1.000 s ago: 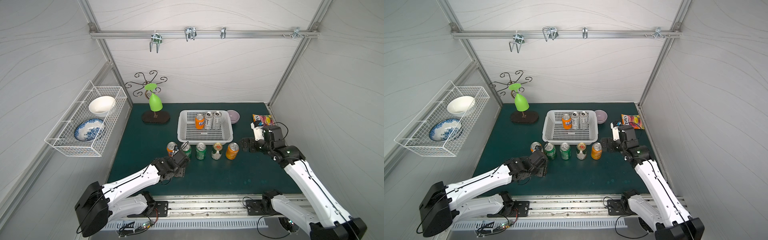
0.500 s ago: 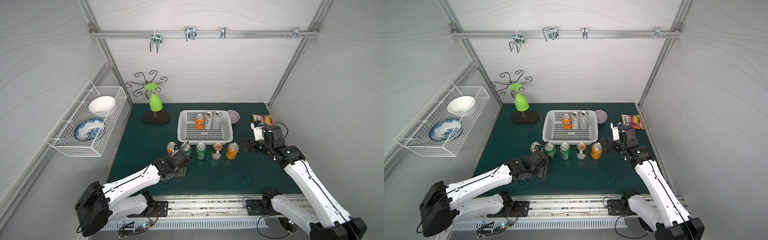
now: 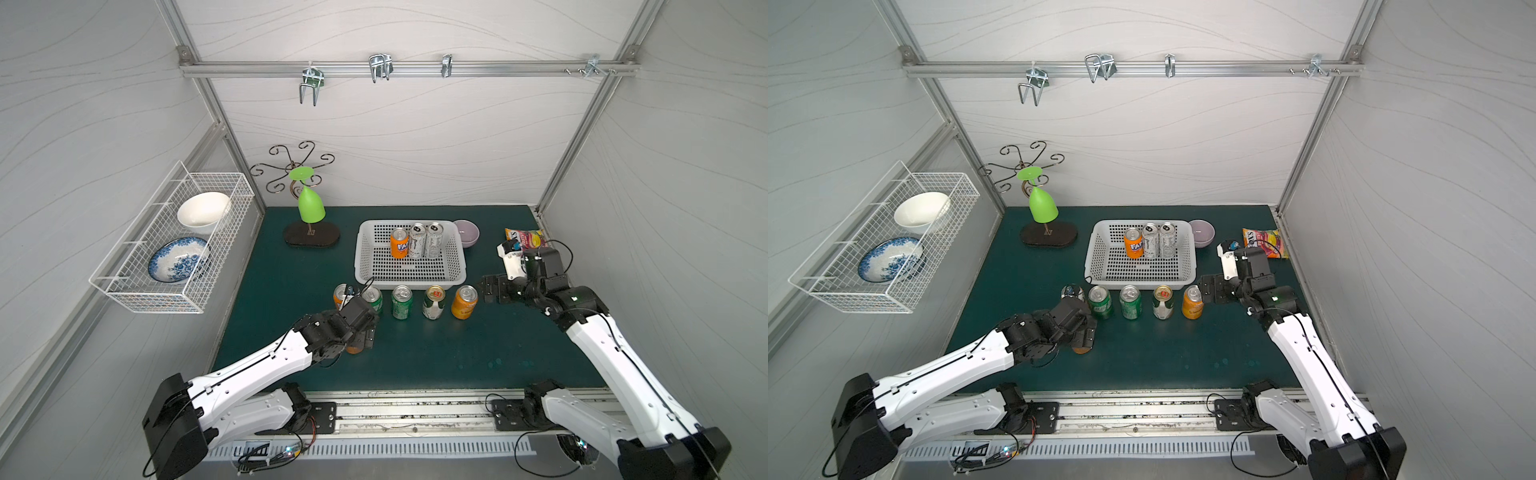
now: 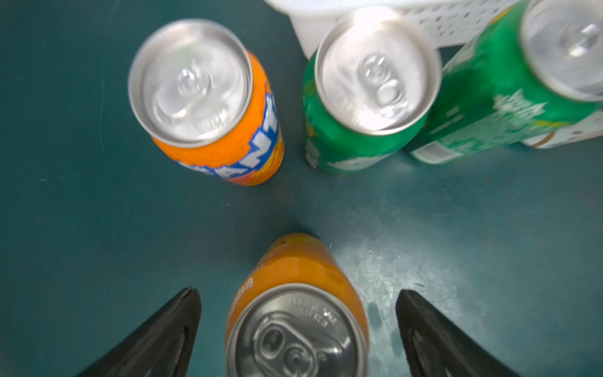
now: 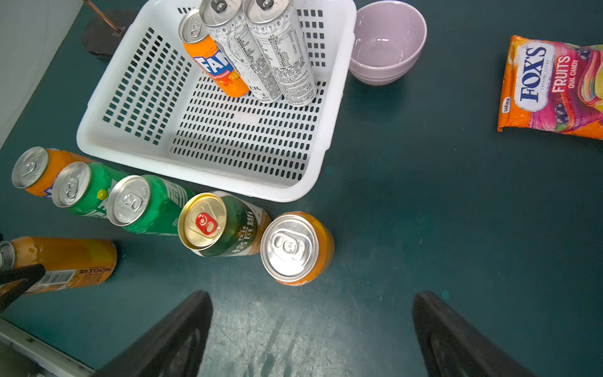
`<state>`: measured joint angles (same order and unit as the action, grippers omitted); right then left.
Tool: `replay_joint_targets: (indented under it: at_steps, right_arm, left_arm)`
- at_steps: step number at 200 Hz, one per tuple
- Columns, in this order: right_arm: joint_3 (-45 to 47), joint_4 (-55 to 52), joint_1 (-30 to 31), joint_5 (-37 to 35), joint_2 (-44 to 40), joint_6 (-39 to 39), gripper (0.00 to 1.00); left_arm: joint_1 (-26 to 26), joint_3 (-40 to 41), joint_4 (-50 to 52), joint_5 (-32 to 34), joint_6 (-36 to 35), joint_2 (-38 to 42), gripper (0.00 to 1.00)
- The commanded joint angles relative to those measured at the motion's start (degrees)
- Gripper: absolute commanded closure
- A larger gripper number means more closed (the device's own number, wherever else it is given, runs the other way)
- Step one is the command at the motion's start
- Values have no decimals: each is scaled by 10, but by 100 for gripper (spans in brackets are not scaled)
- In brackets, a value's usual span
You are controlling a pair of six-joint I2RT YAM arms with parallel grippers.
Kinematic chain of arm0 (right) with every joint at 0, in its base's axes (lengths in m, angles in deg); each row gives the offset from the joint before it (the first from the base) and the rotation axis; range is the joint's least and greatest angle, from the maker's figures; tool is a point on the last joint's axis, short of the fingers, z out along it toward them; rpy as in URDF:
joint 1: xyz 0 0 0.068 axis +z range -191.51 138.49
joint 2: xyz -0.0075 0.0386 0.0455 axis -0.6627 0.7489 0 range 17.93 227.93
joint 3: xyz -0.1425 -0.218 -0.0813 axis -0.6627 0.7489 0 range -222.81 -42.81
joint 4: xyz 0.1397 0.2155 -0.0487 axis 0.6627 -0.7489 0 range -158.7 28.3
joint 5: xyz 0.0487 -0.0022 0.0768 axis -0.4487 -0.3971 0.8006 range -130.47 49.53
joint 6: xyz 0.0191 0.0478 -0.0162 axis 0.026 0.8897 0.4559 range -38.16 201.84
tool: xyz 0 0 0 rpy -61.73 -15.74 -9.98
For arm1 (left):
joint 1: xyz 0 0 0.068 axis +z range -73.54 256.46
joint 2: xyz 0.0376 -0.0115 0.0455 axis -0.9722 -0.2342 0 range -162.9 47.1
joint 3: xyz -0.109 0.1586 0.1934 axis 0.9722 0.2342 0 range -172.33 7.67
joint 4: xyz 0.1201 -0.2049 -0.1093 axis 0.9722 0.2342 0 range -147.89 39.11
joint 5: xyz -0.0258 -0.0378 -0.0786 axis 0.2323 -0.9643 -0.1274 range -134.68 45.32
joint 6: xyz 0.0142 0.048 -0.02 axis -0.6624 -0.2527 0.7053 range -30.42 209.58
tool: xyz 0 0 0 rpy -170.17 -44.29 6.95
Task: Take out the drinks from the basket
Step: Place the drink at the center of the board.
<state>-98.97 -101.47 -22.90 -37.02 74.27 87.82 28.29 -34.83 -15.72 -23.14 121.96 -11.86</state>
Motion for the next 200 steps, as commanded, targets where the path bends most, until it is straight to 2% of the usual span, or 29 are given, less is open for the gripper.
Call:
replay_joint_targets:
  at_steps: [1, 41, 62, 110, 150, 200]
  right_arm:
    - [-28, -17, -4, 21, 16, -20, 1]
    - [-78, -24, -3, 45, 76, -44, 1]
    - [-103, -20, -3, 51, 107, -58, 1]
    - [-167, -17, 0, 60, 187, -101, 1]
    - [-262, -37, 19, 63, 273, -146, 1]
    - [-409, -79, 57, 61, 391, -189, 1]
  left_arm:
    - [-2, -40, 3, 21, -34, 2, 2]
    - [1, -91, 16, 34, -67, -9, 2]
    - [21, -115, 23, 25, -89, -2, 2]
    - [136, -140, 22, -48, -140, 33, 1]
    - [241, -138, 23, -114, -170, 44, 1]
    - [321, -114, 10, -188, -178, 47, 2]
